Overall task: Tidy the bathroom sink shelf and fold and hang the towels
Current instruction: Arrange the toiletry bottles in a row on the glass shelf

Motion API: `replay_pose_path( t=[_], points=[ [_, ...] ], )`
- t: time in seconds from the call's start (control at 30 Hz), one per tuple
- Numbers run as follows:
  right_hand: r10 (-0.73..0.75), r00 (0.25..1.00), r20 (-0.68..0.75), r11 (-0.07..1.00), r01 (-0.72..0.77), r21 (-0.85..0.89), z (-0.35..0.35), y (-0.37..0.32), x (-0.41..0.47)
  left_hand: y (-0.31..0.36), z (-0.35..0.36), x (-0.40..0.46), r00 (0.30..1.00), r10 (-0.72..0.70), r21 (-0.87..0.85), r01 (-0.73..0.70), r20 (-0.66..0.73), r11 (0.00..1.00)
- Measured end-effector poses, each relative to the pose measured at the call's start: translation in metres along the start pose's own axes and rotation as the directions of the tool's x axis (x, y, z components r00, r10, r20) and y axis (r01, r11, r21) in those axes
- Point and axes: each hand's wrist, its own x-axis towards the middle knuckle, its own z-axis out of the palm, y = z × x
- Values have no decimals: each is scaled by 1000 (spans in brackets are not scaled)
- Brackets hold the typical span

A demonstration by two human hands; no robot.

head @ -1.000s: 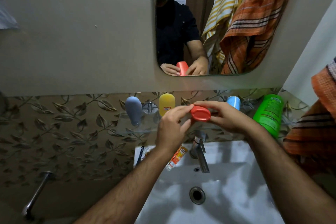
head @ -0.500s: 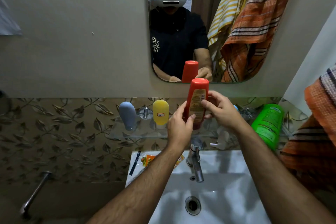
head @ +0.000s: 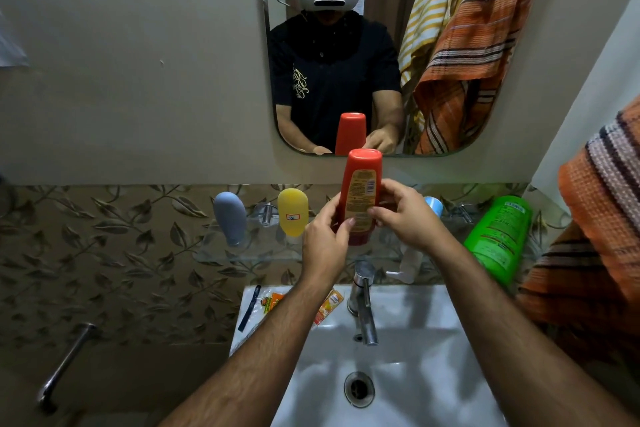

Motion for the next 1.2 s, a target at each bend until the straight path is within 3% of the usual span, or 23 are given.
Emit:
replay_pose_path(
  t=[0.73, 0.87, 0.93, 1.0, 1.1, 1.2],
  points=[
    [103, 994, -34, 990, -106, -92, 8, -12, -5, -9, 0, -5, 998, 60, 116, -58, -11, 992],
    [62, 994, -93, 955, -86, -283, -4, -11, -10, -14, -1, -33, 966, 230, 210, -202, -118, 957],
    [18, 992, -125, 882, -74, -465, -17, -7, -15, -24, 1, -42, 921, 384, 262, -357, -57, 896],
    [52, 992, -112, 788, -110, -606, -32, 0, -18, -29, 4, -43, 869, 482, 281, -492, 110, 824],
    [162, 983, -90, 650, -175, -740, -48, 15, -23, -25, 12, -38, 805, 468, 341, -583, 364, 737],
    [250, 968, 28, 601, -132, -788, -52, 21, -29, -17, 20, -29, 796, 395, 436, -589, 458, 680]
  ],
)
